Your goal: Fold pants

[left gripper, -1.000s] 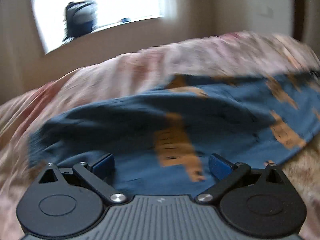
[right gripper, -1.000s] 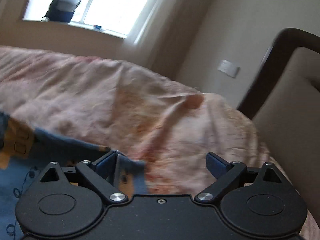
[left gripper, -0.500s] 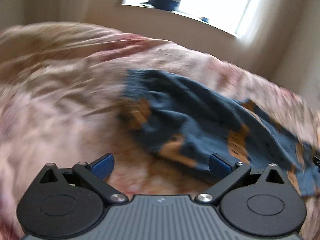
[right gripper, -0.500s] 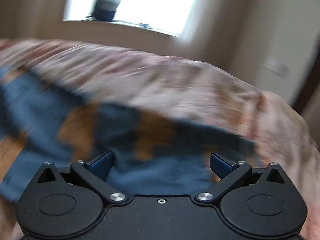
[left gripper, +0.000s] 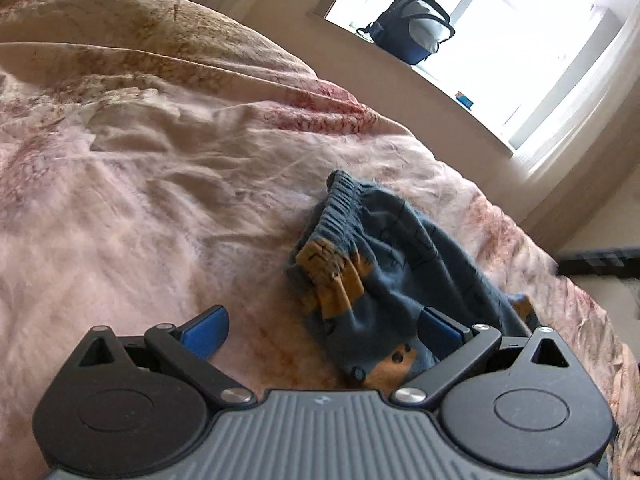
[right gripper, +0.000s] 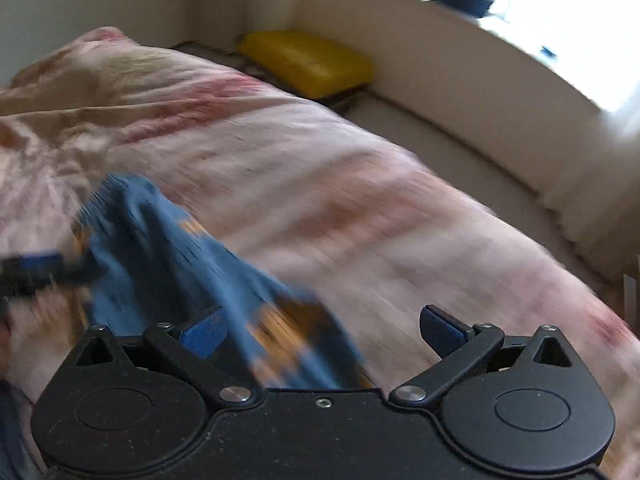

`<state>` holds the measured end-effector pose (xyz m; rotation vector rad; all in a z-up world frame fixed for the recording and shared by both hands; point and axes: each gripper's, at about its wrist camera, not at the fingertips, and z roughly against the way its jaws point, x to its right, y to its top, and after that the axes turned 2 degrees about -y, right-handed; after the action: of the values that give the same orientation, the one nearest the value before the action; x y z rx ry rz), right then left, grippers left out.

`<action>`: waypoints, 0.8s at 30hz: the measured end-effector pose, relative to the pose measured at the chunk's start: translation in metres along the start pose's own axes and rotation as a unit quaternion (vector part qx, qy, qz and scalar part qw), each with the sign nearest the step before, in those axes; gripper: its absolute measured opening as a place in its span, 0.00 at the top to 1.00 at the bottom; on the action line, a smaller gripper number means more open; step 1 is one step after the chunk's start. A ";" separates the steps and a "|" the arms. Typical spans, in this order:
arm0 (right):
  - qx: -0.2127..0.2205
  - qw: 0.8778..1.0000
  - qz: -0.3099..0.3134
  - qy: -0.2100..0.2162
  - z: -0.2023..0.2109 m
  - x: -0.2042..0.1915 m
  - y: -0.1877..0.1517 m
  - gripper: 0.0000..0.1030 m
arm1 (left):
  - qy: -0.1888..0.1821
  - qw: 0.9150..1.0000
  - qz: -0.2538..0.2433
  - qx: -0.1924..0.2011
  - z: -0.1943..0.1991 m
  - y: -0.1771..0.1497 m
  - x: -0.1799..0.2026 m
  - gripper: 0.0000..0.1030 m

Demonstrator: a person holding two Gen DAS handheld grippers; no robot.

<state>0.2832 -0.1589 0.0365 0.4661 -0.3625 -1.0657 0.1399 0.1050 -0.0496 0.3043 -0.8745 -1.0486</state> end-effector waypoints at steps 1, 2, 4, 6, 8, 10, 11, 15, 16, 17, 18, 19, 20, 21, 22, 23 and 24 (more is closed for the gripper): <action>0.008 1.000 0.001 0.029 -0.014 -0.009 0.010 0.01 | -0.002 1.000 0.005 0.003 -0.002 0.001 0.001 0.00; 0.013 0.999 0.005 0.052 -0.028 -0.019 0.016 0.01 | -0.008 1.000 0.011 0.006 -0.003 0.001 -0.001 0.00; 0.015 0.997 0.022 0.079 -0.054 -0.036 0.025 0.01 | -0.040 0.999 0.028 0.017 -0.002 0.000 -0.007 0.00; 0.008 0.996 0.036 0.082 -0.079 -0.042 0.024 0.01 | -0.062 0.997 0.046 0.020 -0.004 0.002 -0.012 0.00; -0.017 0.997 0.056 0.041 -0.106 -0.039 0.019 0.01 | -0.075 0.995 0.057 0.023 -0.007 0.003 -0.015 0.00; -0.022 0.998 0.048 0.037 -0.119 -0.027 0.012 0.01 | -0.089 0.994 0.064 0.028 -0.012 0.004 -0.020 0.00; -0.014 0.998 0.032 0.049 -0.120 -0.021 0.010 0.01 | -0.097 0.993 0.068 0.029 -0.015 0.005 -0.023 0.01; 0.002 0.998 0.046 0.051 -0.119 -0.020 0.007 0.00 | -0.119 0.989 0.087 0.029 -0.022 0.007 -0.028 0.07; 0.004 0.998 0.044 0.051 -0.119 -0.020 0.006 0.00 | -0.115 0.989 0.085 0.029 -0.024 0.006 -0.027 0.14; 0.007 0.998 0.038 0.051 -0.119 -0.019 0.005 0.00 | -0.111 0.990 0.081 0.027 -0.026 0.006 -0.027 0.21; 0.010 0.998 0.036 0.052 -0.119 -0.018 0.005 0.00 | -0.108 0.991 0.080 0.024 -0.028 0.006 -0.027 0.26; 0.012 0.998 0.036 0.053 -0.119 -0.017 0.004 0.00 | -0.104 0.991 0.081 0.021 -0.031 0.006 -0.027 0.37; 0.012 0.998 0.036 0.053 -0.119 -0.017 0.004 0.00 | -0.102 0.991 0.086 0.018 -0.033 0.006 -0.028 0.49; 0.015 0.998 0.041 0.053 -0.121 -0.017 0.002 0.00 | -0.103 0.990 0.092 0.015 -0.035 0.007 -0.030 0.55; 0.017 0.998 0.040 0.052 -0.122 -0.018 0.002 0.00 | -0.098 0.990 0.098 0.013 -0.036 0.007 -0.030 0.64; 0.018 0.998 0.038 0.050 -0.121 -0.018 0.001 0.00 | -0.093 0.991 0.093 0.015 -0.036 0.008 -0.028 0.76; 0.021 0.998 0.037 0.046 -0.120 -0.018 0.000 0.00 | -0.088 0.993 0.081 0.016 -0.035 0.009 -0.024 0.79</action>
<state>0.3349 -0.1198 -0.0667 0.5334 -0.3176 -0.9632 0.1661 0.1239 -0.0782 0.1664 -1.0582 -0.9204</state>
